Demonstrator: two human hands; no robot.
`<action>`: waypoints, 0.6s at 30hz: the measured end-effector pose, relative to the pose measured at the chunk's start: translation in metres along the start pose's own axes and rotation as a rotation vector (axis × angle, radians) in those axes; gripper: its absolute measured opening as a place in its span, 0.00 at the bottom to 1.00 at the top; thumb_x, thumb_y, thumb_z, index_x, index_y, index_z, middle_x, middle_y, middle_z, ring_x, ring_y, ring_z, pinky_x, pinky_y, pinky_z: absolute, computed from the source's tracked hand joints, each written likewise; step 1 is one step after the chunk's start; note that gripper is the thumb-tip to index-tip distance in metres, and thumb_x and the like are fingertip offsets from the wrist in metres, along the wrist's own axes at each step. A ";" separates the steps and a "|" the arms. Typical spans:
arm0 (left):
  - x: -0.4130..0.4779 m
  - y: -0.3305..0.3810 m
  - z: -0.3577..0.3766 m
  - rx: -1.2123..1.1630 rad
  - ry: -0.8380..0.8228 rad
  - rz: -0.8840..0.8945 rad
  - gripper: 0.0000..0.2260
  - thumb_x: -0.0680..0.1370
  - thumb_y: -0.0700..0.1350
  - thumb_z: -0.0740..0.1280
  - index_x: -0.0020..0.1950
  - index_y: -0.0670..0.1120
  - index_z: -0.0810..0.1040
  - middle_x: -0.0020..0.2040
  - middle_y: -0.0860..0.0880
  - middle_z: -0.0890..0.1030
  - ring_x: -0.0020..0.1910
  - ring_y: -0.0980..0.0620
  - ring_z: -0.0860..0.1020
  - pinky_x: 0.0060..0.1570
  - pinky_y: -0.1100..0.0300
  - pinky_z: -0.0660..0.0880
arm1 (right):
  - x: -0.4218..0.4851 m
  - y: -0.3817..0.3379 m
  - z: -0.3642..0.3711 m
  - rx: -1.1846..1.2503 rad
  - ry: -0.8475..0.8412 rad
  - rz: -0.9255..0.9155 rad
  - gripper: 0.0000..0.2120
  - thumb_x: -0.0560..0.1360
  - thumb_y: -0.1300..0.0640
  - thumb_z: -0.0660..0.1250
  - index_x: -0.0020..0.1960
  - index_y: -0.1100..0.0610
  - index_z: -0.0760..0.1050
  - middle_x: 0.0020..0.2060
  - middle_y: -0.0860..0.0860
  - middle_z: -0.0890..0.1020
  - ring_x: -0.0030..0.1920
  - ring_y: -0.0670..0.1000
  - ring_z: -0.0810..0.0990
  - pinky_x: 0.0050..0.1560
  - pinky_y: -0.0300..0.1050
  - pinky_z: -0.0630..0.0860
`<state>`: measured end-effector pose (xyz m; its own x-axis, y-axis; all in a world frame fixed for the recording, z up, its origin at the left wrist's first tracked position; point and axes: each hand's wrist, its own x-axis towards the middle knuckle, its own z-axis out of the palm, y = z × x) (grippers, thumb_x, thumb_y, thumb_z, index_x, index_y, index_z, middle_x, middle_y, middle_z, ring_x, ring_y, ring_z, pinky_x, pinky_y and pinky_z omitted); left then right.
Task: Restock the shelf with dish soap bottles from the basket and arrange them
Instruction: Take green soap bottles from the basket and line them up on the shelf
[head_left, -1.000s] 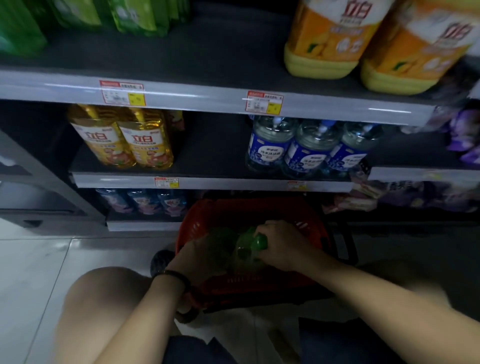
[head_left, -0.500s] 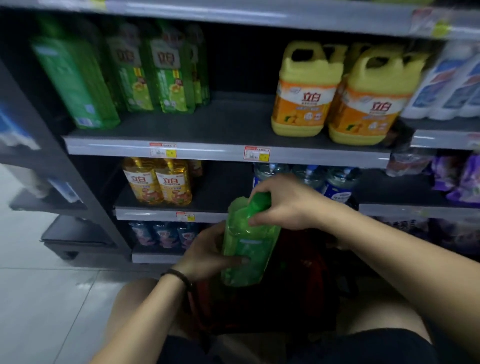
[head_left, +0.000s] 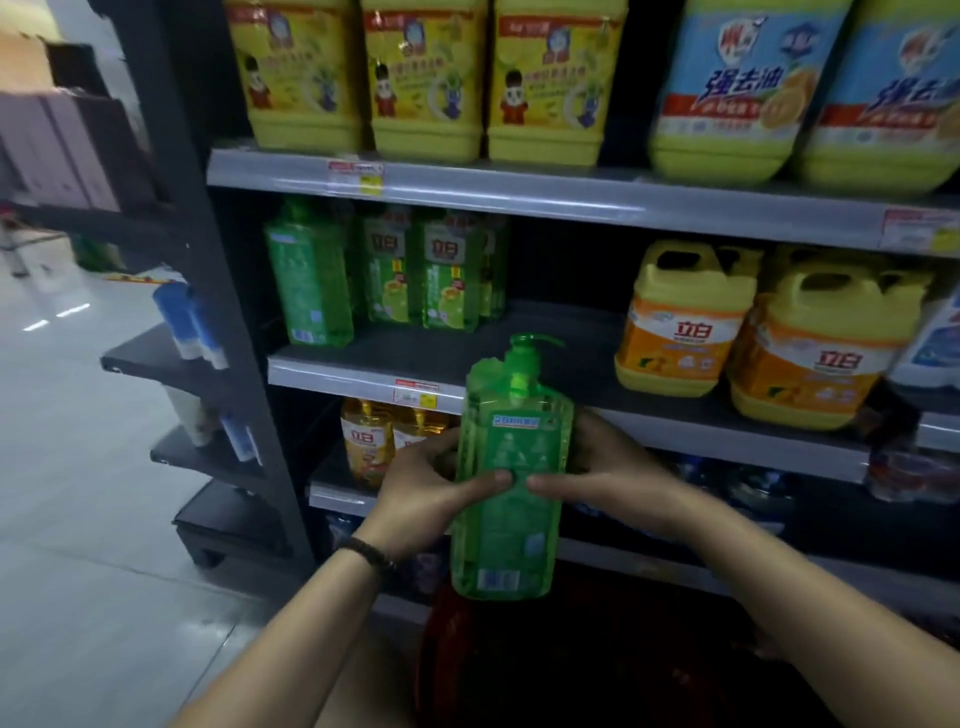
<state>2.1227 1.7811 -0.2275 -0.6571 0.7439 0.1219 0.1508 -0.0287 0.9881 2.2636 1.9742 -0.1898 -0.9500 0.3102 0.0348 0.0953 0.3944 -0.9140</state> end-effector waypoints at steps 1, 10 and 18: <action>0.003 0.002 -0.005 -0.018 0.015 -0.005 0.20 0.73 0.44 0.80 0.63 0.46 0.84 0.56 0.50 0.89 0.56 0.50 0.87 0.56 0.51 0.84 | 0.002 0.002 0.007 0.036 -0.018 0.002 0.32 0.70 0.54 0.83 0.70 0.47 0.75 0.63 0.46 0.85 0.64 0.49 0.85 0.66 0.59 0.80; 0.048 0.018 -0.056 -0.056 0.046 -0.023 0.18 0.75 0.43 0.78 0.64 0.44 0.83 0.56 0.45 0.88 0.57 0.44 0.87 0.60 0.45 0.83 | 0.069 -0.024 0.027 0.109 -0.019 0.058 0.23 0.75 0.56 0.80 0.67 0.47 0.79 0.58 0.45 0.88 0.57 0.50 0.88 0.57 0.61 0.85; 0.090 0.021 -0.102 0.180 0.149 0.153 0.15 0.82 0.53 0.70 0.69 0.54 0.80 0.60 0.56 0.87 0.55 0.55 0.87 0.54 0.55 0.85 | 0.158 -0.055 0.050 0.260 0.108 0.114 0.22 0.72 0.61 0.81 0.64 0.56 0.81 0.51 0.51 0.90 0.48 0.53 0.90 0.43 0.53 0.87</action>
<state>1.9911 1.7790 -0.1863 -0.7158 0.6334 0.2941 0.3768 -0.0043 0.9263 2.0934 1.9585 -0.1546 -0.8991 0.4355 -0.0439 0.1068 0.1211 -0.9869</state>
